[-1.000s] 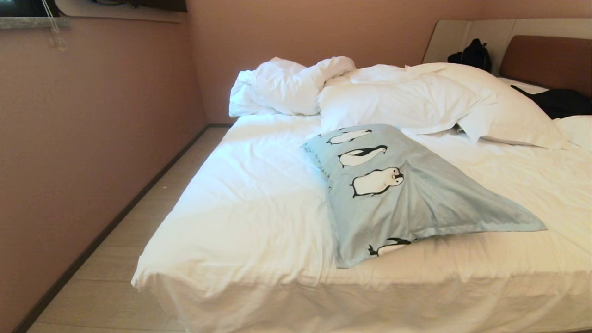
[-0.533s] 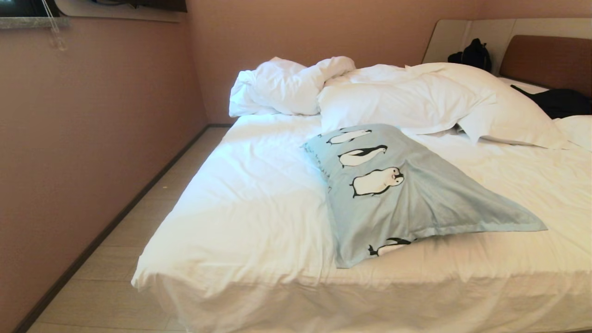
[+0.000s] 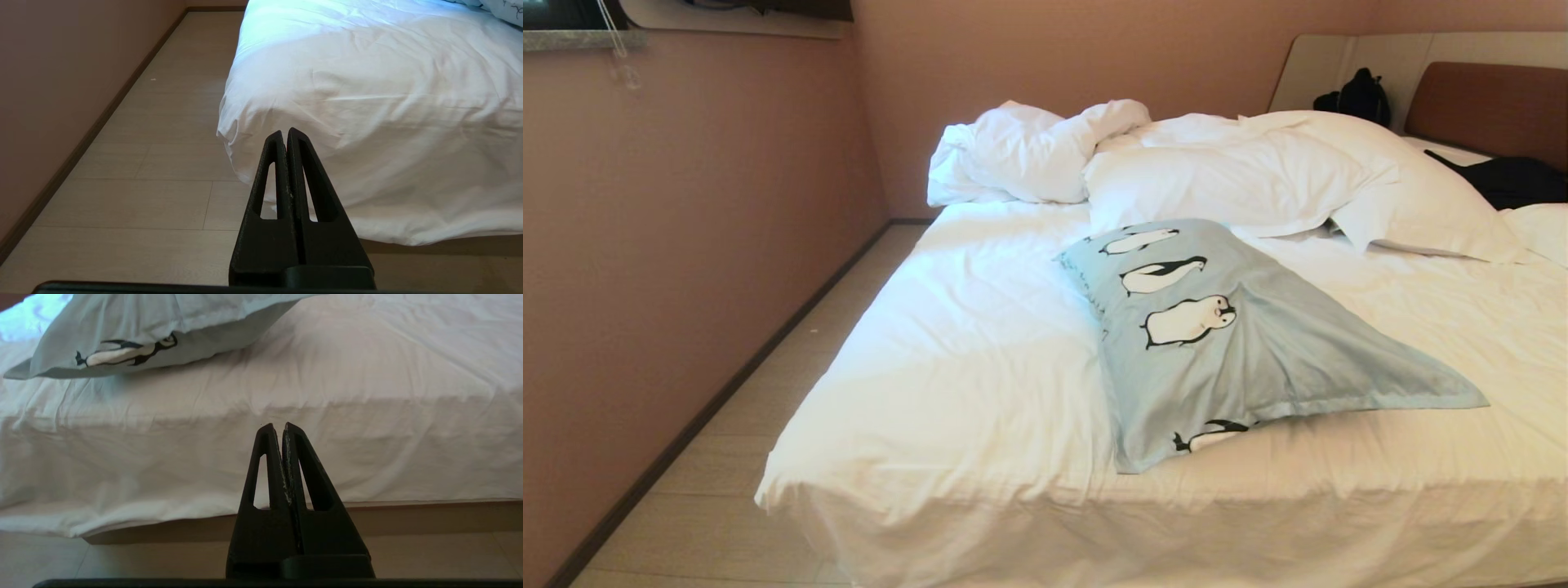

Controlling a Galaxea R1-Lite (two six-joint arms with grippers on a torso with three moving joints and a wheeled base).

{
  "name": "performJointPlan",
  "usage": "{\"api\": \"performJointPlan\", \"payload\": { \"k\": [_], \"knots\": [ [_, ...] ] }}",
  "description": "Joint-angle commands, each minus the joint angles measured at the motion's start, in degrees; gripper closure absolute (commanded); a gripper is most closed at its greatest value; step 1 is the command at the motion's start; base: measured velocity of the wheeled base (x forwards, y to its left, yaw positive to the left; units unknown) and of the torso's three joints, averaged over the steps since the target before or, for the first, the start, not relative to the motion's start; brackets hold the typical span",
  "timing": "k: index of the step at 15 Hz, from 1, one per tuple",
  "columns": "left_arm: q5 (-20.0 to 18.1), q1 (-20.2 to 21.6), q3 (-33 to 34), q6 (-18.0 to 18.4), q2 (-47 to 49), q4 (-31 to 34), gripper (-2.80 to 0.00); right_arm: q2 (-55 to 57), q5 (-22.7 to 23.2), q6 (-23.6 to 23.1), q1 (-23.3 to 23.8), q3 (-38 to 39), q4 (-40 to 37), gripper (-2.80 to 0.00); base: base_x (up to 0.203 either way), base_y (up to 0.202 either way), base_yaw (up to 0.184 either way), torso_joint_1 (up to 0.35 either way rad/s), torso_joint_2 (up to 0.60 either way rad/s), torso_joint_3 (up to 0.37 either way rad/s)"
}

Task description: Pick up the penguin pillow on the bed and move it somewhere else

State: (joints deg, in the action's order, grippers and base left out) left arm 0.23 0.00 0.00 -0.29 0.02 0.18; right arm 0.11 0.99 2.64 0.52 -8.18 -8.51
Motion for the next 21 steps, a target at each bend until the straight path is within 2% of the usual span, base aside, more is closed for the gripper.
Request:
{"api": "performJointPlan", "payload": {
  "k": [1, 7, 12, 21],
  "knots": [
    [0.04, 0.0, 0.09, -0.06, -0.02, -0.01, 0.0, -0.02, 0.21, -0.8, 0.0, 1.77, -0.02, 0.0, 0.0, 0.0, 0.0, 0.0, 0.0, 0.0],
    [0.04, 0.0, 0.09, 0.02, -0.02, -0.01, 0.0, -0.02, 0.59, -2.57, 0.0, 3.7, 1.92, 0.0, 0.0, 0.0, 0.0, 0.0, 0.0, 0.0],
    [0.04, 0.0, 0.09, 0.02, -0.02, -0.01, 0.0, -0.08, -0.11, -7.12, 0.0, 5.83, 2.49, 0.0, 0.0, 0.0, 0.0, 0.0, 0.0, 0.0],
    [0.04, 0.0, 0.09, 0.02, -0.02, -0.01, 0.0, -0.11, -0.02, -5.76, 0.0, 6.07, 3.5, 0.0, 0.0, 0.0, 0.0, 0.0, 0.0, 0.0]
  ]
}}
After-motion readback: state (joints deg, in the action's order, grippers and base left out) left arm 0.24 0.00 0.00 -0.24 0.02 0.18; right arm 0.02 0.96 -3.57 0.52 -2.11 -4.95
